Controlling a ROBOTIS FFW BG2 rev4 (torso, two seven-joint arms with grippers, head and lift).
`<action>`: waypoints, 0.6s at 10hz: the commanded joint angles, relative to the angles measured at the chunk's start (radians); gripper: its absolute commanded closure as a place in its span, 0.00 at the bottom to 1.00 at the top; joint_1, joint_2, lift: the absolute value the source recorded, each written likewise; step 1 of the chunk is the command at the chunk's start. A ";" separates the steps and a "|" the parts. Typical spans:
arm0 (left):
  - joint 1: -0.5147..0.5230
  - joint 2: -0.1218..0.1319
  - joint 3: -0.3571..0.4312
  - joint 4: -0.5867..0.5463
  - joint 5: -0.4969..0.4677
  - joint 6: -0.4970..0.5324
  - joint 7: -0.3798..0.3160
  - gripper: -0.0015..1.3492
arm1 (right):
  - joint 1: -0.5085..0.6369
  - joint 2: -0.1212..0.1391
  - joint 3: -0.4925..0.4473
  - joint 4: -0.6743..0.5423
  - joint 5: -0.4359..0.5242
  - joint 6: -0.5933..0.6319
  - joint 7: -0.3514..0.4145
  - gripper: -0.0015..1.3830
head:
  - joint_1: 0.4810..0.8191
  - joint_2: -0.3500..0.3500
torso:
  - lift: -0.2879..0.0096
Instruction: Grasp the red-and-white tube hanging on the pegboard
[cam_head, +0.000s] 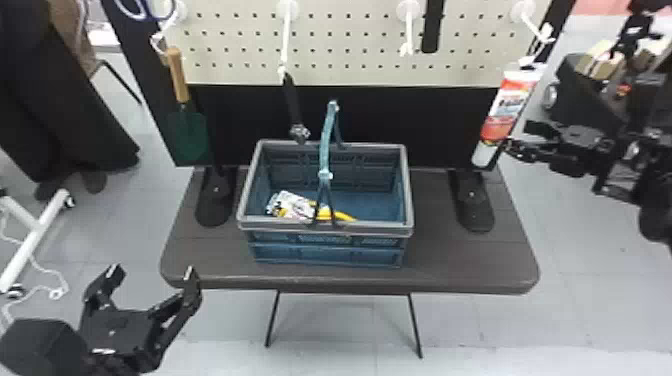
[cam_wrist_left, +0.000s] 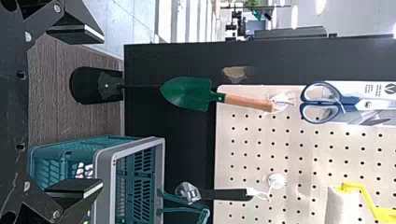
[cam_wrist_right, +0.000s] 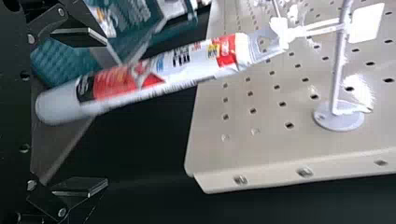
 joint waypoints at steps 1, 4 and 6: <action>0.000 0.000 -0.001 0.001 0.000 -0.001 0.000 0.16 | -0.021 -0.012 0.050 0.015 -0.060 0.021 0.020 0.17 | 1.00 0.51 | 0.63; -0.002 -0.003 -0.003 0.004 -0.002 0.001 0.000 0.16 | -0.051 -0.021 0.091 -0.037 -0.141 0.013 0.032 0.17 | 1.00 0.51 | 0.63; -0.011 -0.002 -0.007 0.011 -0.002 -0.002 0.000 0.16 | -0.055 -0.023 0.099 -0.034 -0.155 0.004 0.032 0.34 | 1.00 0.51 | 0.63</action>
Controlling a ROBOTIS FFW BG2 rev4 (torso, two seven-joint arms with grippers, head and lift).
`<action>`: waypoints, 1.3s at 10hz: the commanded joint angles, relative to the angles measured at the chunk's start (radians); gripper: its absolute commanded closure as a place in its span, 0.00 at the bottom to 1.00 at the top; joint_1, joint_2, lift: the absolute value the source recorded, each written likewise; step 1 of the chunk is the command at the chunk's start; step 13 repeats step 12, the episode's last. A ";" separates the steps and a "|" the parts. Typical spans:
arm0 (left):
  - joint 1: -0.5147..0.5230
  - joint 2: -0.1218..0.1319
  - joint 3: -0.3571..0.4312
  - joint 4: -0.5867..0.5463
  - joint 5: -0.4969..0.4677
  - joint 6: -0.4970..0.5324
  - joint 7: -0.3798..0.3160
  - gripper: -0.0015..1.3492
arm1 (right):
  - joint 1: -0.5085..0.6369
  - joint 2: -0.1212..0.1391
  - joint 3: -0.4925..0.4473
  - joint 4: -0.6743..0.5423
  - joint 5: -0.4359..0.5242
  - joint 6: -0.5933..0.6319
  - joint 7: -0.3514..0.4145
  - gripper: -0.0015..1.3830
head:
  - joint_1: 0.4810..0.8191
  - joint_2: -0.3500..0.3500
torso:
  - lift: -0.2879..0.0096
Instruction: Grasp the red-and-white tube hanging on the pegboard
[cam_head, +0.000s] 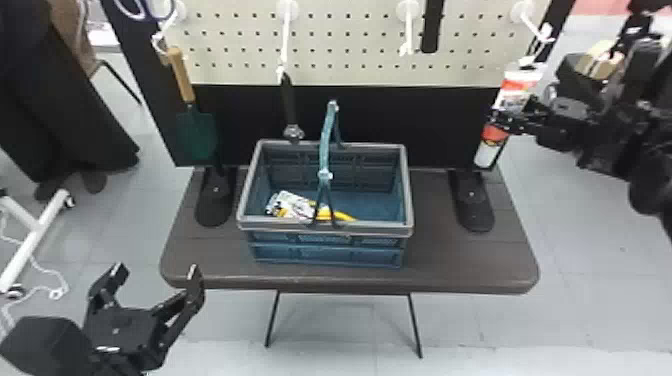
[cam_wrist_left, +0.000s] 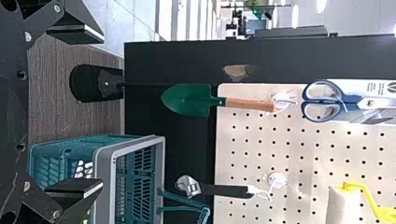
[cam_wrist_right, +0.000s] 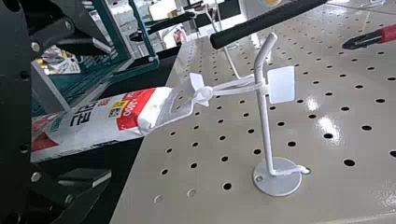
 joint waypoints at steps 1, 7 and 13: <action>0.001 0.000 0.002 0.001 0.003 -0.002 0.000 0.16 | 0.001 0.000 0.002 0.000 0.000 -0.001 -0.001 0.65 | 1.00 0.51 | 0.63; 0.003 -0.001 0.001 0.001 0.003 -0.003 0.000 0.16 | 0.018 0.003 0.002 -0.005 0.003 -0.023 -0.001 0.93 | 1.00 0.51 | 0.63; 0.003 -0.001 0.001 0.001 0.003 -0.005 0.001 0.16 | 0.016 0.003 0.002 0.000 0.002 -0.023 -0.003 0.93 | 1.00 0.51 | 0.63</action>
